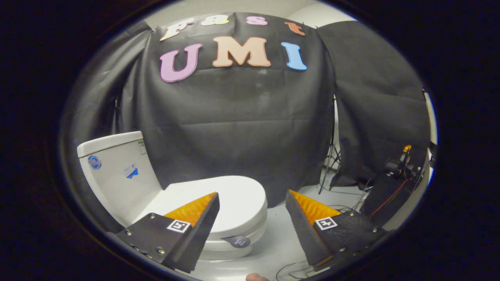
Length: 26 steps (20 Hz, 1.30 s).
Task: Open the toilet lid.
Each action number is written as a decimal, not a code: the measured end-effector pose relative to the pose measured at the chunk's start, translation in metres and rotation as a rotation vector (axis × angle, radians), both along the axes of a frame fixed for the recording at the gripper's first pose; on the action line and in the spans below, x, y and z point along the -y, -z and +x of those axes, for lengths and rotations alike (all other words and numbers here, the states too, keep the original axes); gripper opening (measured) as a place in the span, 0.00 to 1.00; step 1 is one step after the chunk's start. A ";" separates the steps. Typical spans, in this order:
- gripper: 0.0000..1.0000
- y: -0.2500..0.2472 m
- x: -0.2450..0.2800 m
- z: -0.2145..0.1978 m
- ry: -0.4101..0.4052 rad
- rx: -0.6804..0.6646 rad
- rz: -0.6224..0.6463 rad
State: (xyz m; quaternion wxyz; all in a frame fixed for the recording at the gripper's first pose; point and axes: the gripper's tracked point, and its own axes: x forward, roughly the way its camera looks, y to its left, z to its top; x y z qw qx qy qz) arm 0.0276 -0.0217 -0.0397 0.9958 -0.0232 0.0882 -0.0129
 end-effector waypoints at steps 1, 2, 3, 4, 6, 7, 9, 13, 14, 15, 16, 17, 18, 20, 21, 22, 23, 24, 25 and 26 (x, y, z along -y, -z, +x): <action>1.00 0.007 0.003 0.003 0.010 -0.022 0.002; 1.00 0.013 0.007 0.006 0.024 -0.041 0.006; 1.00 0.019 0.009 0.009 0.033 -0.057 0.014; 1.00 0.026 0.010 0.012 0.042 -0.078 0.030; 1.00 0.041 0.011 0.016 0.055 -0.121 0.075; 1.00 0.049 0.010 0.019 0.060 -0.139 0.091; 1.00 0.062 0.009 0.026 0.064 -0.171 0.116; 1.00 0.105 0.014 0.029 0.094 -0.293 0.196; 1.00 0.115 0.013 0.027 0.104 -0.331 0.239; 1.00 0.127 0.010 0.024 0.111 -0.371 0.282; 1.00 0.133 0.005 0.025 0.105 -0.395 0.325; 0.99 0.142 -0.001 0.021 0.102 -0.422 0.358; 0.96 0.147 -0.004 0.019 0.098 -0.444 0.381; 0.88 0.155 -0.009 0.018 0.087 -0.483 0.433; 0.87 0.159 -0.014 0.015 0.072 -0.497 0.477; 0.88 0.160 -0.016 0.013 0.067 -0.521 0.515; 0.79 0.169 -0.021 0.014 0.053 -0.538 0.551; 0.70 0.172 -0.025 0.014 0.048 -0.557 0.583; 0.70 0.176 -0.030 0.010 0.038 -0.580 0.623; 0.70 0.178 -0.027 0.007 0.052 -0.599 0.642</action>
